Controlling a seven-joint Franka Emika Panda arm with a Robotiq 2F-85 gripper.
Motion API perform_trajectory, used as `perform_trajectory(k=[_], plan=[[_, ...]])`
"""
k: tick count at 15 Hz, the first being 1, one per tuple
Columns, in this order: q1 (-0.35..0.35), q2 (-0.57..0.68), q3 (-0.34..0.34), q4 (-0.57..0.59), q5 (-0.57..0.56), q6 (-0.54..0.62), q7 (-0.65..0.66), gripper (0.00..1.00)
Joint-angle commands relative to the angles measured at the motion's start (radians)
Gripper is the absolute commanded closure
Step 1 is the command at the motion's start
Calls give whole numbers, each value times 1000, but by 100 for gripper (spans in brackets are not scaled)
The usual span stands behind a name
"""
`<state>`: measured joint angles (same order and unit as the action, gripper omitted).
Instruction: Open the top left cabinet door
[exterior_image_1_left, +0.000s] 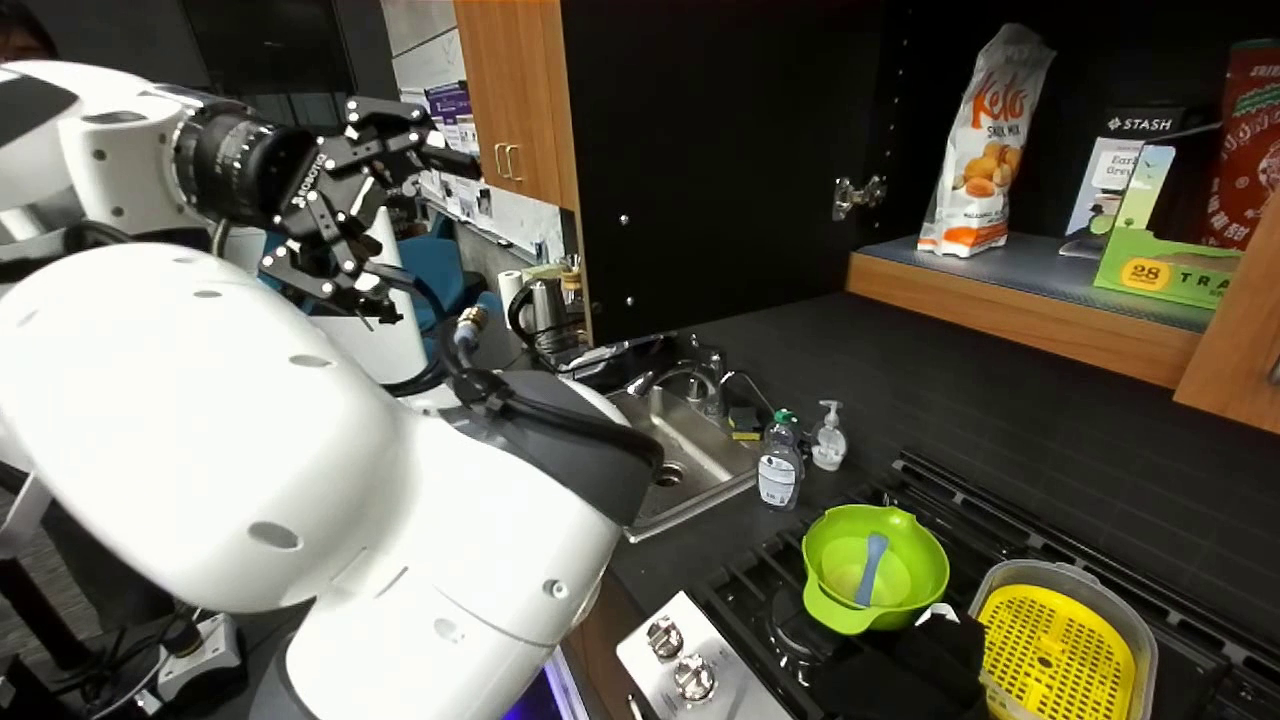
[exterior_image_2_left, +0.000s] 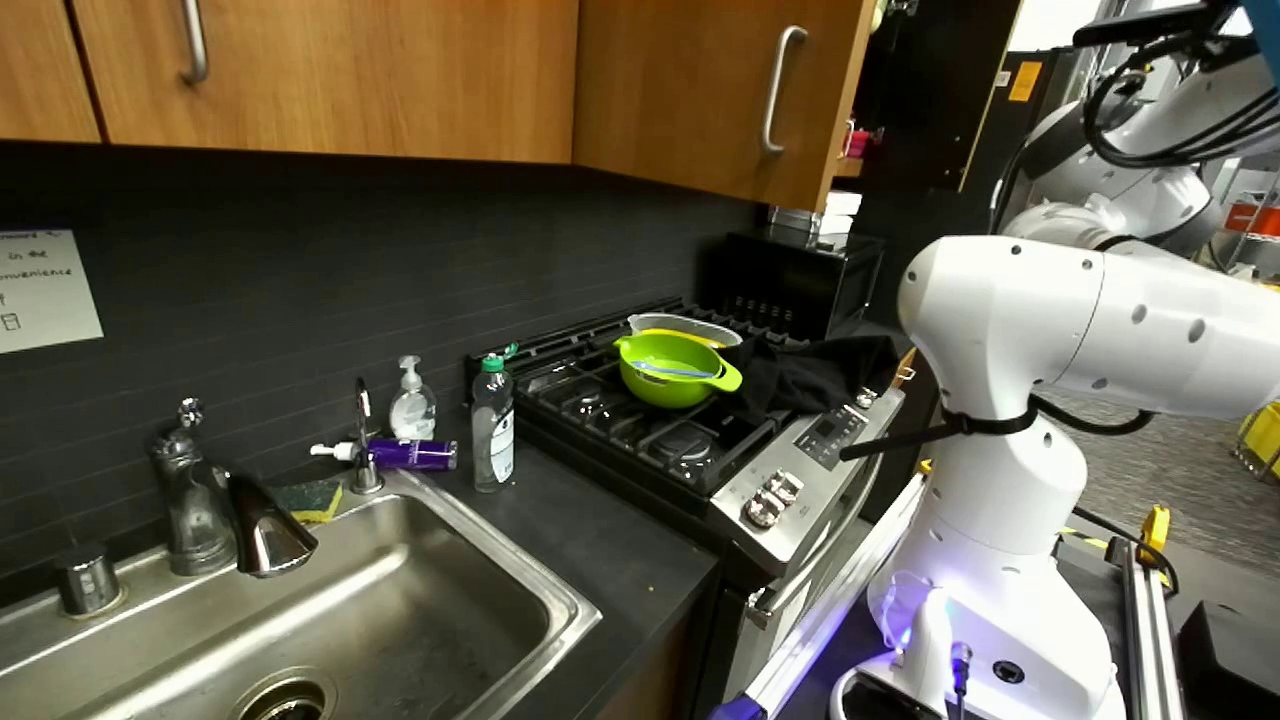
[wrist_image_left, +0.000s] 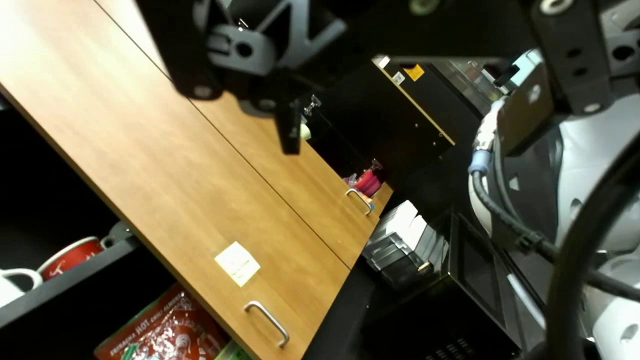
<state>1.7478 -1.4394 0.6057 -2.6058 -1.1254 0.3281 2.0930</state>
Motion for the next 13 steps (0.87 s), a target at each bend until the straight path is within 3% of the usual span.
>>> perform_trajectory(k=[1,9,10,13], plan=[[6,82,-13,90,-127,-22,-109,0],[-51,179,-130,276,-285,96,-416,0],[-42,124,-104,217,-246,102,-359,0],[-63,147,-124,251,-256,118,-395,0]])
